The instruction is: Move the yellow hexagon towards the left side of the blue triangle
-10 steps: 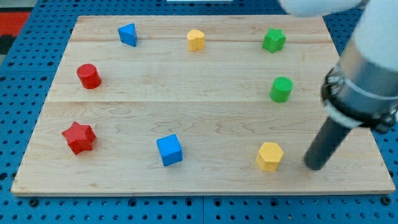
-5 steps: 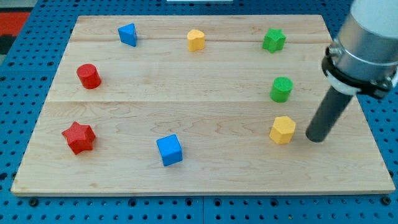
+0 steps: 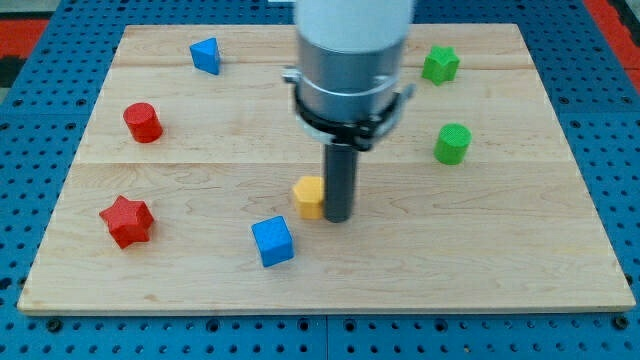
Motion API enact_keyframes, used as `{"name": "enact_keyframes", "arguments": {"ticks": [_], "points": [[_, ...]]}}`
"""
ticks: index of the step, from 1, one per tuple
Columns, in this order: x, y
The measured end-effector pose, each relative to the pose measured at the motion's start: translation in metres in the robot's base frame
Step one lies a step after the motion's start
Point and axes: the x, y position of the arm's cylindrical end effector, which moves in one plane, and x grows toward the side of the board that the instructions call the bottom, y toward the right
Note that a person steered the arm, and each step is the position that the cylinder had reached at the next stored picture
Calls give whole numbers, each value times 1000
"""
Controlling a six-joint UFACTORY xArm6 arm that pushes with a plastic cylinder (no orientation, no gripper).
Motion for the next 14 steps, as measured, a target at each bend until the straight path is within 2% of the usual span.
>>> {"name": "enact_keyframes", "arguments": {"ticks": [3,4,5,7,8,9,10,11,14], "points": [[-122,-153],[-160,-178],[-163,-168],[-162,-217],[-147,-217],[-126,-246],[-157,-268],[-179,-261],[-206,-191]]}}
